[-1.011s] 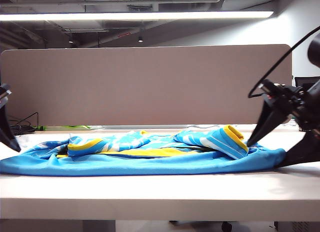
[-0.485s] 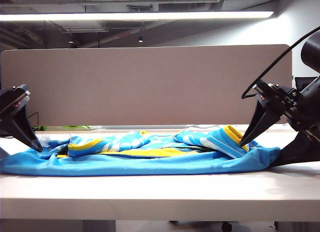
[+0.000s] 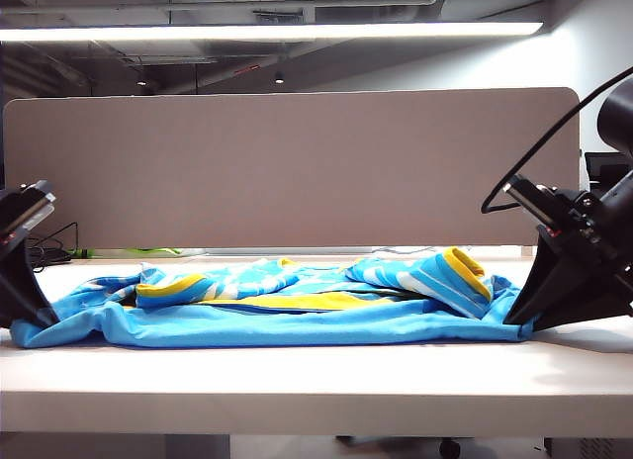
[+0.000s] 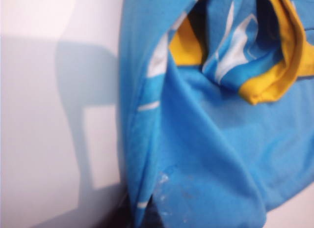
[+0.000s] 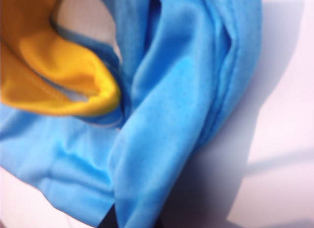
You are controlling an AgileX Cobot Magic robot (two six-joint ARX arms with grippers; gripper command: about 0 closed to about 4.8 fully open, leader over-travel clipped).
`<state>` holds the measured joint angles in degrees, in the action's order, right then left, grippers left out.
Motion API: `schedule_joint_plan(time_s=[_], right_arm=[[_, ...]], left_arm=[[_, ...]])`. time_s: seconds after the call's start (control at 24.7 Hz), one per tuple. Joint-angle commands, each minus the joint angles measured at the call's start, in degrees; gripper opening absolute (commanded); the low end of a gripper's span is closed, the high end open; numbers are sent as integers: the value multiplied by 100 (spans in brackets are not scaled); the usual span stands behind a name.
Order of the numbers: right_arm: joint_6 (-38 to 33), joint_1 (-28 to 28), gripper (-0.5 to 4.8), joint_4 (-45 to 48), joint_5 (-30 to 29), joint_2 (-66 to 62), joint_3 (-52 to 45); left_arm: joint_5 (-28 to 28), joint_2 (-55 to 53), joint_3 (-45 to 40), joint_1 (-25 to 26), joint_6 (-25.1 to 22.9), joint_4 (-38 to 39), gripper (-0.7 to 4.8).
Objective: Fold the bottom side of the soccer jersey horizontally towards the center, about one-third of the way, then fold the sleeve back towards the center, creating a straight line along the edge of the the soccer jersey, and finally fold the bottom of the soccer jersey up towards the top, creating a neat rectangle.
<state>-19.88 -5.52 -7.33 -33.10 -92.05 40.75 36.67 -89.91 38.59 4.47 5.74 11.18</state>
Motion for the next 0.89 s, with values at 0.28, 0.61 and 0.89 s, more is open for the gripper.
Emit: schedule_joint_plan(time_s=[0.28, 0.61, 0.89], right_arm=[[1010, -11, -7, -2286, -2, 1720, -17], [1093, -11, -8, -3458, -7, 3320, -17], [157, 2, -8, -1620, 192, 3388, 20]], left_arm=[[111, 2135, -50, 24, 20, 2151, -6], [-94, 4472, -50, 26, -79, 3539, -6], [-428, 4048, -42, 26, 732, 1687, -6]])
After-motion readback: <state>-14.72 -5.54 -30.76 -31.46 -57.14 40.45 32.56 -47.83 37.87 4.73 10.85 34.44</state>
